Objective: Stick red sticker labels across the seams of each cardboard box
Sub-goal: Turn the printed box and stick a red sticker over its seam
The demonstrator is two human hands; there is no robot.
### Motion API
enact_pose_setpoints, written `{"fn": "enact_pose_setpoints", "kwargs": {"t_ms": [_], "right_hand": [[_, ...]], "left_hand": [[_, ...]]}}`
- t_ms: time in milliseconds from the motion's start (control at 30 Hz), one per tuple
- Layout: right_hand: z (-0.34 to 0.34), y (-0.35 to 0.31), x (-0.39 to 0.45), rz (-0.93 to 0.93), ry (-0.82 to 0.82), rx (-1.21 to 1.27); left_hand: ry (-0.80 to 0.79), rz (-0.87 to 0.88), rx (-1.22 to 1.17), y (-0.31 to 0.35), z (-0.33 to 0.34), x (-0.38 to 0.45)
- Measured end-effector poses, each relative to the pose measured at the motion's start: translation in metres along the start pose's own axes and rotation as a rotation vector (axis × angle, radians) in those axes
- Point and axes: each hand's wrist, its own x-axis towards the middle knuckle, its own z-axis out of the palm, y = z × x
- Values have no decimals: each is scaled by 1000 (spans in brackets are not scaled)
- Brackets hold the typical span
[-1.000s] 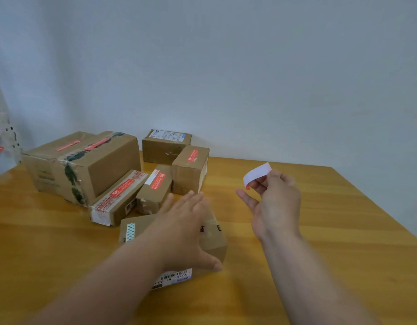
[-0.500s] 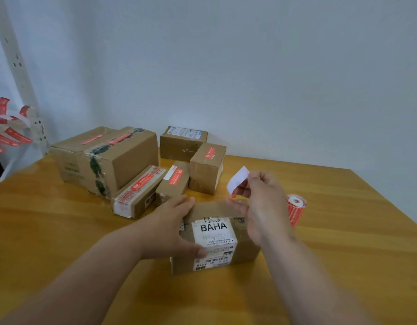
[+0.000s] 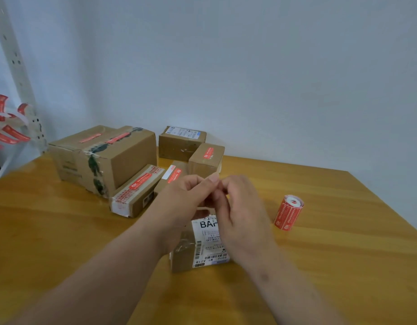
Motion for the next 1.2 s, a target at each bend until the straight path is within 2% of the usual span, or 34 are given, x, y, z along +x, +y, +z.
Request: {"fn": "enact_pose_setpoints", "kwargs": {"t_ms": [133, 233, 333, 433, 633, 800, 967, 1100, 1200], "right_hand": [[-2, 9, -4, -169, -34, -144], [-6, 10, -6, -147, -37, -93], [-17, 9, -1, 191, 60, 89], [-26, 17, 6, 545, -7, 221], [-23, 18, 8, 687, -100, 418], [-22, 17, 13, 713, -156, 405], [-23, 23, 16, 661, -135, 332], [-19, 31, 16, 619, -202, 242], [-15, 37, 15, 568, -293, 87]], "left_hand": [[33, -40, -3, -4, -6, 1], [55, -51, 52, -5, -9, 1], [32, -60, 119, -2, -14, 1], [-12, -68, 144, 1, -18, 0], [-111, -47, 207, 5, -18, -2], [-164, -56, 250, 6, -22, -1], [-5, -98, 320, 0, -26, 4], [-4, -105, 456, -6, -24, 9], [31, -62, 671, -9, -21, 15]]}}
